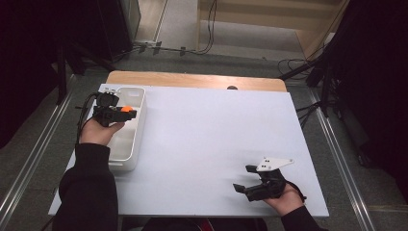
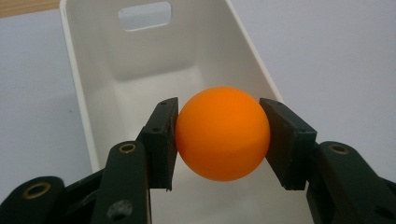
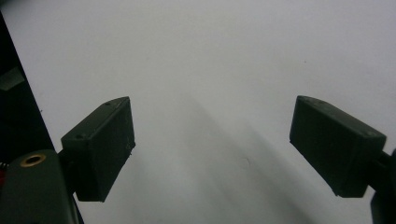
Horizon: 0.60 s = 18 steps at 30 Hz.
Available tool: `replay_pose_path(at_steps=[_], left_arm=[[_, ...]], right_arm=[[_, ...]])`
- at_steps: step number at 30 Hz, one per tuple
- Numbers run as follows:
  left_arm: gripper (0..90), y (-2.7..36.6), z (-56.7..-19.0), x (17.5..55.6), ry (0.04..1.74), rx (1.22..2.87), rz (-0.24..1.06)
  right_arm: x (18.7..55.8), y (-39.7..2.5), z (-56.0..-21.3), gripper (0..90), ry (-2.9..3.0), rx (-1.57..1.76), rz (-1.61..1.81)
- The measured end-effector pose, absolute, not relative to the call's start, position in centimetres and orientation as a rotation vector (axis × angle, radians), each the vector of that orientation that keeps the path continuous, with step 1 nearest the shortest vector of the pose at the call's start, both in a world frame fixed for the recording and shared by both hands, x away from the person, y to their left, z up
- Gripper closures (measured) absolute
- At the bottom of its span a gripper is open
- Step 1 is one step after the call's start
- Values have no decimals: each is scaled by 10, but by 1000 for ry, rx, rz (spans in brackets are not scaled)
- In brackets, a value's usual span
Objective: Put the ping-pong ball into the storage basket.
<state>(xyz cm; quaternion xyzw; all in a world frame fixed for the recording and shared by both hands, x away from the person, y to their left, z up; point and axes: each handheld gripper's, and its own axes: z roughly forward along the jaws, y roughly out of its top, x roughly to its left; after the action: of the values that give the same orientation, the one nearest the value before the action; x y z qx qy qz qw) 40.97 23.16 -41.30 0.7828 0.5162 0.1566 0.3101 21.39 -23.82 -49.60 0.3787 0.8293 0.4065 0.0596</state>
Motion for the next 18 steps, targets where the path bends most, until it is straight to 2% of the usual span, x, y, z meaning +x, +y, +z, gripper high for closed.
replay_pose_path(at_steps=[12,18], left_arm=[[452,230,-409,408,1344,2056,399],[394,229,-400,404,1326,2034,396]], right_arm=[[214,-238,-496,127,2508,1155,1235],[214,-237,-496,127,2513,1148,1232]])
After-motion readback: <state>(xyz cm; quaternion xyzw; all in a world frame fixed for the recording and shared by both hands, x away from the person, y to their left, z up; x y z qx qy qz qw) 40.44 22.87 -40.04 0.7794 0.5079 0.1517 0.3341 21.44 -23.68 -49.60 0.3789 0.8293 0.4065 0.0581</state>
